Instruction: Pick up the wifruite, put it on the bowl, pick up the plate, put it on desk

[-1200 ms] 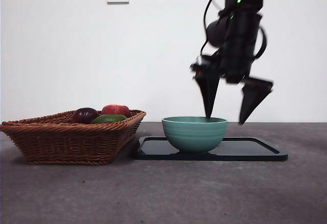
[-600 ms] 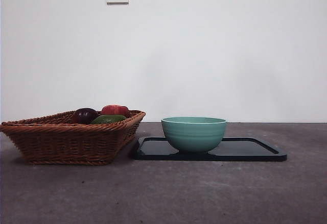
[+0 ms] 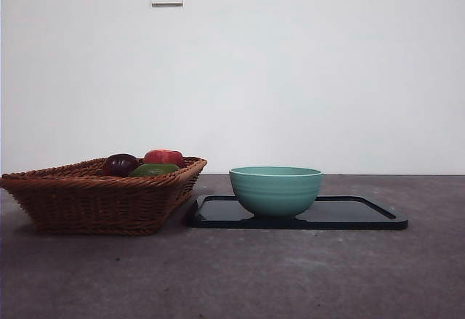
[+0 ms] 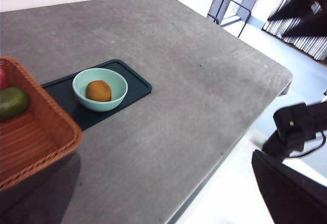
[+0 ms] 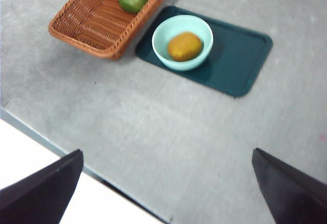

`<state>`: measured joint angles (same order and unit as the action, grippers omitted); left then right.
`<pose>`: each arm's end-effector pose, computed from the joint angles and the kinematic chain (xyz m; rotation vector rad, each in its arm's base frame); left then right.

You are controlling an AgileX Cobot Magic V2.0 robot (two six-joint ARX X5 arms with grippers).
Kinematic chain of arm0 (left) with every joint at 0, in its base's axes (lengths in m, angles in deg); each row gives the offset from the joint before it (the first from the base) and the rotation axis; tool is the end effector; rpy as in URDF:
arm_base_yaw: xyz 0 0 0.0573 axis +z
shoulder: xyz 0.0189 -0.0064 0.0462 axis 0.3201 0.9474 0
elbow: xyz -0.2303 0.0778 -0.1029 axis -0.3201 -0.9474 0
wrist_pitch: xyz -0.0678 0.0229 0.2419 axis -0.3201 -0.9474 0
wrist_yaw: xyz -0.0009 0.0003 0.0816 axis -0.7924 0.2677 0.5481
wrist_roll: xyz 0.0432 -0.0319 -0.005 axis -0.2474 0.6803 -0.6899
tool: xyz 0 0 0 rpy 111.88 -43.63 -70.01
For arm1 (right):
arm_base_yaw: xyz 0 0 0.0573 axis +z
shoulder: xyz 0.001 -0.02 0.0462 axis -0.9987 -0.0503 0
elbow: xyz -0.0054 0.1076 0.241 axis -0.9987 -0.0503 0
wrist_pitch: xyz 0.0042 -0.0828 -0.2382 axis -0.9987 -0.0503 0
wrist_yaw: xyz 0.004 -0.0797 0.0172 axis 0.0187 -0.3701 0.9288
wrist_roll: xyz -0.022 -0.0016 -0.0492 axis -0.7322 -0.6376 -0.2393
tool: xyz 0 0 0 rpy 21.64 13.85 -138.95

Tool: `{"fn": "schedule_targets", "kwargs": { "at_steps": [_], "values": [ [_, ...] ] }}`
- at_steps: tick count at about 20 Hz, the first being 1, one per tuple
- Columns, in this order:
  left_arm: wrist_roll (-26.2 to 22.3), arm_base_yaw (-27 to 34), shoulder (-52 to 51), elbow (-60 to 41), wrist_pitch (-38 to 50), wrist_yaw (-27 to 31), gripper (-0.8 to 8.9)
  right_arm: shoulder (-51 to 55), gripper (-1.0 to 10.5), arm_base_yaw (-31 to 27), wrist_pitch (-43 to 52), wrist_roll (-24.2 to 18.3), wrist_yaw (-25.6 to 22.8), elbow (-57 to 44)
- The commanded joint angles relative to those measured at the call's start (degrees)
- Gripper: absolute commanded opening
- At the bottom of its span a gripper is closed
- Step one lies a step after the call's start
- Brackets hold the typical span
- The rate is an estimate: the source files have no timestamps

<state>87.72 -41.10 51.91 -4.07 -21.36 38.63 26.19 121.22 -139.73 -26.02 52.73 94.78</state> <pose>0.0219 -0.0334 0.3920 -0.0671 0.4514 -0.9016 0.0422 0.0305 0.4031 0.0102 0.7551 0.5390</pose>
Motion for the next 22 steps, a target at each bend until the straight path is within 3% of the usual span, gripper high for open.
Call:
{"fn": "schedule_targets", "kwargs": {
  "at_steps": [1,11,22],
  "values": [
    [2.12,-0.57,5.07,0.66,4.39,0.07,5.92,5.16,5.8,0.42,-4.09,2.47,-0.04,-3.3],
    [8.57,-0.5,30.01,4.9,10.19,-1.53,5.92,14.62,5.8,0.42,-4.07,0.68,-0.26,-11.96],
    [6.73,4.07,56.85,26.67,2.45,-4.22,5.93,14.84,5.8,0.42,-0.39,-0.17,0.68,-12.11]
  ]
}}
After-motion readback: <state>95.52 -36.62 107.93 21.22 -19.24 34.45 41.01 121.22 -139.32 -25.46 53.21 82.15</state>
